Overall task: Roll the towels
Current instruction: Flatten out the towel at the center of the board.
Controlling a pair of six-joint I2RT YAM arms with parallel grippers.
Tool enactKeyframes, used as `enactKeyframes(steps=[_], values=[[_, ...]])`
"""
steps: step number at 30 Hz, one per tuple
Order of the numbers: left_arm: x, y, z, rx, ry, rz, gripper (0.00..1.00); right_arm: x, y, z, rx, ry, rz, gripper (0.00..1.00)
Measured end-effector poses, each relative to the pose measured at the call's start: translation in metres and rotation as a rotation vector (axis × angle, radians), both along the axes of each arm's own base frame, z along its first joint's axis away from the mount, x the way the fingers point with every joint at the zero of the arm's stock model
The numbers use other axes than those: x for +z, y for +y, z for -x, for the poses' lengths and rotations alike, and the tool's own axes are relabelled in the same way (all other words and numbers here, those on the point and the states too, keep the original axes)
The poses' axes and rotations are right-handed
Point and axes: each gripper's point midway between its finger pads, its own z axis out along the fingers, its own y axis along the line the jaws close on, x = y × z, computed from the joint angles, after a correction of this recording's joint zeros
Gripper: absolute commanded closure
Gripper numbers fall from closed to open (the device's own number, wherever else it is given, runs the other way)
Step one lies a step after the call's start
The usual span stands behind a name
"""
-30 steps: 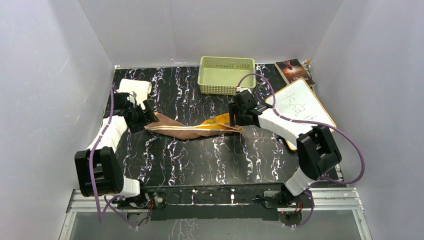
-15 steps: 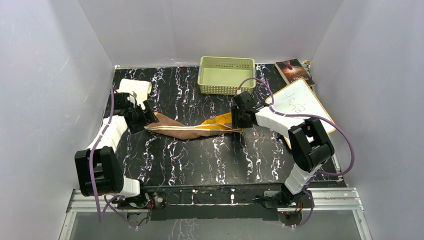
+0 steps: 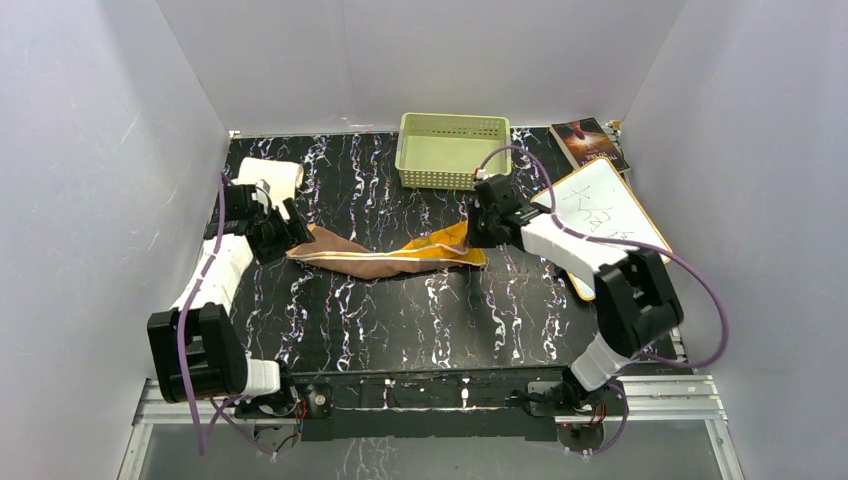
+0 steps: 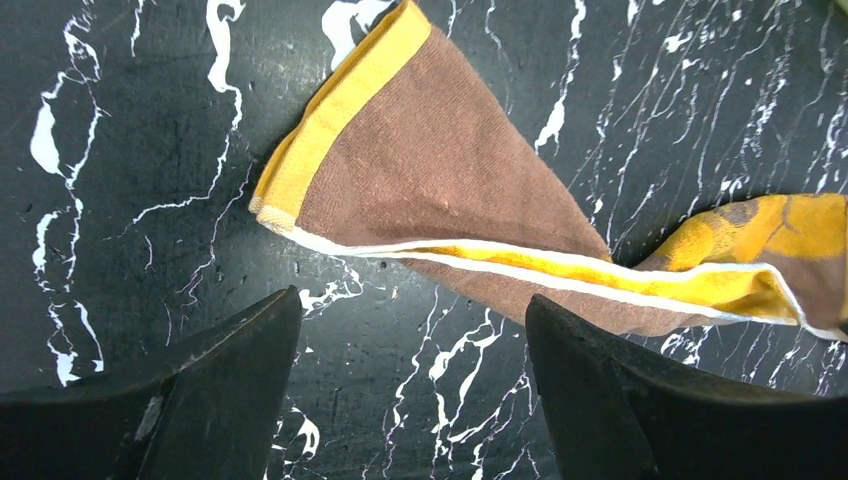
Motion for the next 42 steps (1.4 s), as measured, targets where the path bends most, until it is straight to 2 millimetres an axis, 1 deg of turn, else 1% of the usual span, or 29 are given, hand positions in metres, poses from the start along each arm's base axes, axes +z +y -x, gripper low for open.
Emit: enactKeyframes(steps=[2, 5, 6, 9, 10, 12, 13, 15, 19, 21, 23, 24, 26, 28, 29, 31, 32, 33, 34, 39, 42], values=[[0.007, -0.001, -0.002, -0.005, -0.029, -0.008, 0.21, 0.027, 0.004, -0.004, 0.002, -0.063, -0.054, 1.0], [0.017, -0.006, -0.004, -0.022, -0.067, -0.04, 0.21, 0.089, 0.008, -0.013, -0.009, -0.22, -0.172, 1.0], [0.019, -0.01, -0.004, -0.036, -0.076, -0.049, 0.22, 0.115, 0.007, -0.017, -0.021, -0.288, -0.221, 1.0], [0.021, -0.021, -0.006, -0.07, -0.088, -0.057, 0.22, 0.184, -0.007, -0.029, -0.071, -0.469, -0.326, 1.0], [0.021, -0.023, -0.006, -0.076, -0.088, -0.057, 0.22, 0.201, -0.011, -0.033, -0.086, -0.513, -0.346, 1.0], [0.019, -0.023, -0.008, -0.076, -0.087, -0.06, 0.22, 0.227, -0.016, -0.043, -0.104, -0.576, -0.372, 1.0], [0.017, -0.023, -0.009, -0.075, -0.083, -0.06, 0.23, 0.232, -0.017, -0.047, -0.105, -0.59, -0.378, 1.0], [0.009, -0.023, -0.01, -0.069, -0.056, -0.057, 0.25, 0.232, -0.014, -0.049, -0.099, -0.591, -0.384, 1.0], [-0.011, -0.028, -0.012, -0.067, 0.012, -0.022, 0.29, 0.218, -0.011, -0.05, -0.09, -0.549, -0.376, 1.0], [-0.016, -0.033, -0.011, -0.071, 0.033, 0.009, 0.3, 0.214, -0.011, -0.049, -0.09, -0.536, -0.372, 1.0], [-0.016, -0.04, -0.011, -0.082, 0.034, 0.029, 0.31, 0.212, -0.011, -0.049, -0.09, -0.532, -0.37, 1.0], [-0.015, -0.047, -0.011, -0.095, 0.028, 0.041, 0.32, 0.21, -0.011, -0.049, -0.091, -0.528, -0.368, 1.0], [-0.016, -0.065, -0.01, -0.137, 0.017, 0.058, 0.34, 0.207, -0.012, -0.047, -0.091, -0.518, -0.363, 1.0], [-0.018, -0.087, -0.004, -0.191, 0.025, 0.067, 0.38, 0.204, -0.012, -0.047, -0.09, -0.511, -0.36, 1.0], [-0.02, -0.101, 0.001, -0.228, 0.029, 0.069, 0.4, 0.204, -0.012, -0.047, -0.09, -0.512, -0.359, 1.0], [-0.023, -0.122, 0.008, -0.279, 0.04, 0.071, 0.41, 0.204, -0.012, -0.046, -0.086, -0.511, -0.36, 1.0], [-0.026, -0.129, 0.011, -0.296, 0.049, 0.068, 0.41, 0.204, -0.012, -0.046, -0.086, -0.51, -0.359, 1.0], [-0.029, -0.13, 0.012, -0.294, 0.061, 0.066, 0.41, 0.204, -0.012, -0.046, -0.086, -0.509, -0.358, 1.0], [-0.034, -0.14, 0.017, -0.317, 0.079, 0.059, 0.41, 0.203, -0.012, -0.046, -0.086, -0.509, -0.357, 1.0], [-0.063, -0.14, 0.029, -0.3, 0.188, -0.013, 0.41, 0.201, -0.013, -0.045, -0.082, -0.503, -0.347, 1.0], [-0.074, -0.14, 0.035, -0.293, 0.234, -0.04, 0.42, 0.201, -0.013, -0.045, -0.079, -0.505, -0.342, 1.0]])
